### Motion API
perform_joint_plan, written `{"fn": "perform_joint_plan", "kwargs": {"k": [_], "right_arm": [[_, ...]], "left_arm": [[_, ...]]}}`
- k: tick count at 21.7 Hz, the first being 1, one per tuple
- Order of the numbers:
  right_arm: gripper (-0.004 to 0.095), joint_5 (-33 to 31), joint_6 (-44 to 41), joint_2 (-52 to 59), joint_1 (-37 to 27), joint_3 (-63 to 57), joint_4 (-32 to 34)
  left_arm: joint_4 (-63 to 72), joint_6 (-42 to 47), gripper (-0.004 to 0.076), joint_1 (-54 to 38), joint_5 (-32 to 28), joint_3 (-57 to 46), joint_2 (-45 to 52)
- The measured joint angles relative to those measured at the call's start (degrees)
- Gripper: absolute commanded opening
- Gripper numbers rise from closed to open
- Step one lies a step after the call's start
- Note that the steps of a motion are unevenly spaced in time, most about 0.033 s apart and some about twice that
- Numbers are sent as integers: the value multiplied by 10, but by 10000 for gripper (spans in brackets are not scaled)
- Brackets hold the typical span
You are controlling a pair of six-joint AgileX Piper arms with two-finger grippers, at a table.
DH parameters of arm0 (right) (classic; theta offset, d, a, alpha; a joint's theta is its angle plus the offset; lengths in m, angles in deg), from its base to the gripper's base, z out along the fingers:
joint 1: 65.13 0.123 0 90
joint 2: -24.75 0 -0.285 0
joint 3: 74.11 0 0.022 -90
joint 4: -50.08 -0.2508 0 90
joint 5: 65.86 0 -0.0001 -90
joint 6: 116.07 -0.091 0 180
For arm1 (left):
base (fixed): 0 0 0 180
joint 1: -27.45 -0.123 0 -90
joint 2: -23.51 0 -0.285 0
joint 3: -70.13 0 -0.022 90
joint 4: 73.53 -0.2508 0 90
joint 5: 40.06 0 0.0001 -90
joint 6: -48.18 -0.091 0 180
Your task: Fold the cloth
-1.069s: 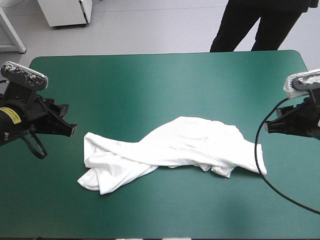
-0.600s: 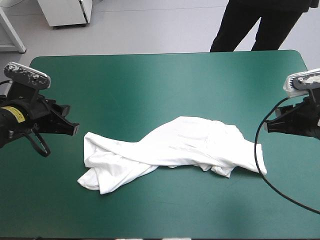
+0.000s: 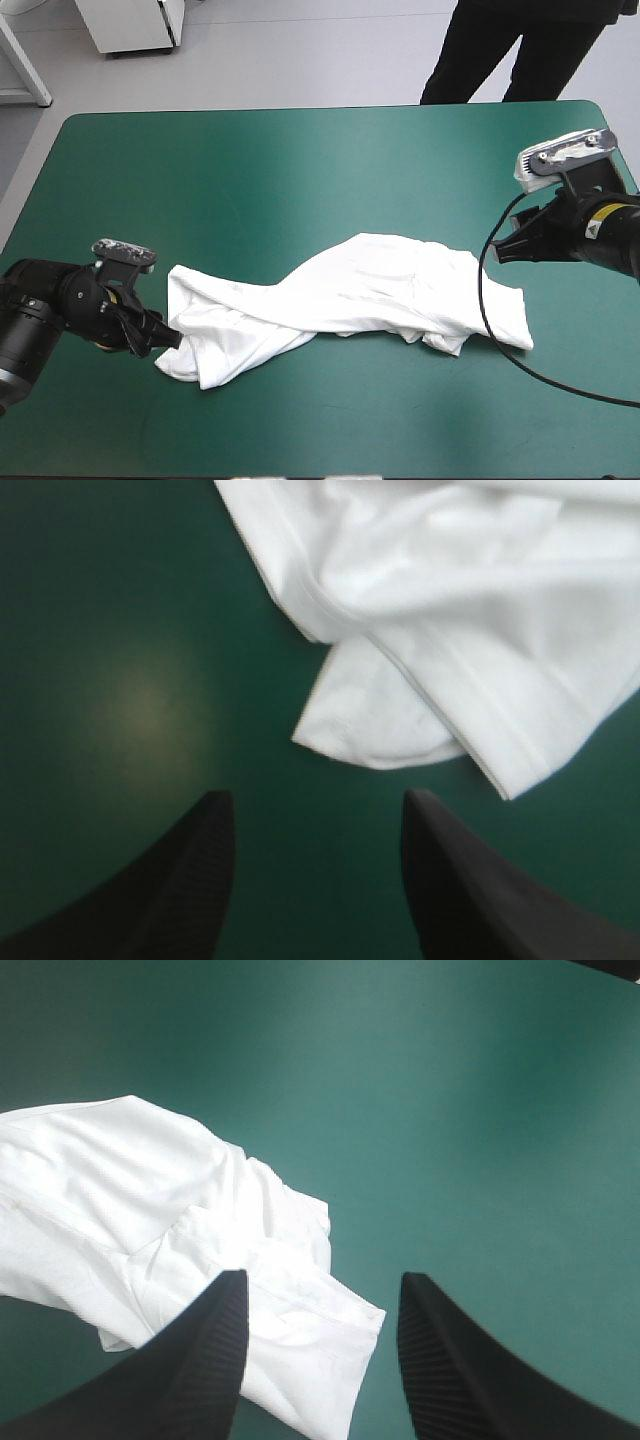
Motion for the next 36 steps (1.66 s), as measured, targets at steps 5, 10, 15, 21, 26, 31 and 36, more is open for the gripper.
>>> {"fn": "perform_joint_plan", "kwargs": {"k": [5, 10, 15, 21, 26, 31, 36], "right_arm": [[437, 0, 0, -19, 15, 0, 0], [437, 0, 0, -19, 17, 0, 0], [437, 0, 0, -19, 23, 0, 0], [410, 0, 6, -19, 46, 0, 3], [372, 0, 8, -19, 46, 0, 5], [379, -19, 3, -19, 46, -18, 46], [387, -33, -9, -58, 46, -56, 54]], "left_arm": [[11, -10, 393, 0, -5, -98, -6], [15, -26, 393, 0, -41, -121, -66], [15, -38, 417, 0, -88, -121, -123], [15, -43, 426, 0, -135, -115, -165], [34, -70, 249, -1, -131, -101, -201], [60, -111, -22, -5, -121, -88, -221], [69, -123, -22, -5, -112, -83, -225]]}}
